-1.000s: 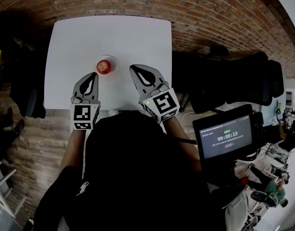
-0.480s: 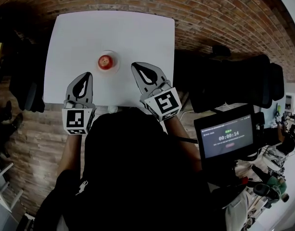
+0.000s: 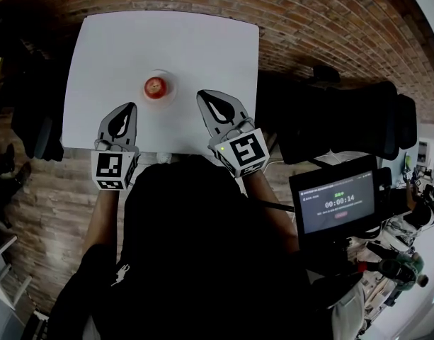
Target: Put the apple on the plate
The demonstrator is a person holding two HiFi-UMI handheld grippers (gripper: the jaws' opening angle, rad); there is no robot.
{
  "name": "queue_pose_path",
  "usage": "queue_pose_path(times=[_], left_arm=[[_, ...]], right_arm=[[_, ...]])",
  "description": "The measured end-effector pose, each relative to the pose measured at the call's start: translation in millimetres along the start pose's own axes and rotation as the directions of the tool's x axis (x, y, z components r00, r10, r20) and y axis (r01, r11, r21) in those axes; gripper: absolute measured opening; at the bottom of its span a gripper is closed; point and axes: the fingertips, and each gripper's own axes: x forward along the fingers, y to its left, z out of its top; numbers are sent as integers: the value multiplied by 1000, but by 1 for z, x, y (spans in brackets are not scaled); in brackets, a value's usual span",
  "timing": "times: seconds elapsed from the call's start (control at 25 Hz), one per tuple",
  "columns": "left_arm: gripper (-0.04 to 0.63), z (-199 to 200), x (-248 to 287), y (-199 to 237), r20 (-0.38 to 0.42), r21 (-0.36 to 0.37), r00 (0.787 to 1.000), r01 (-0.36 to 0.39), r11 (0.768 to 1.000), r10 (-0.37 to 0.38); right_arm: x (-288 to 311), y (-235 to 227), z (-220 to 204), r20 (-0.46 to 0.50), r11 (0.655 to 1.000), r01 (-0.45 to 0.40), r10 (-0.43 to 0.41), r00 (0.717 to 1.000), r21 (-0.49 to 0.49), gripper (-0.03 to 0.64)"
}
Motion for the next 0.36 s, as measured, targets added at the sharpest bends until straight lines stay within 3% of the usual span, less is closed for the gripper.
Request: queue_pose_path(times=[0.36], left_arm=[[6,-5,-1,-4,-9,19,1000,0,1000,1]], right_arm=[[-2,1,-2,2,1000,-12,12,1000,-14,3]])
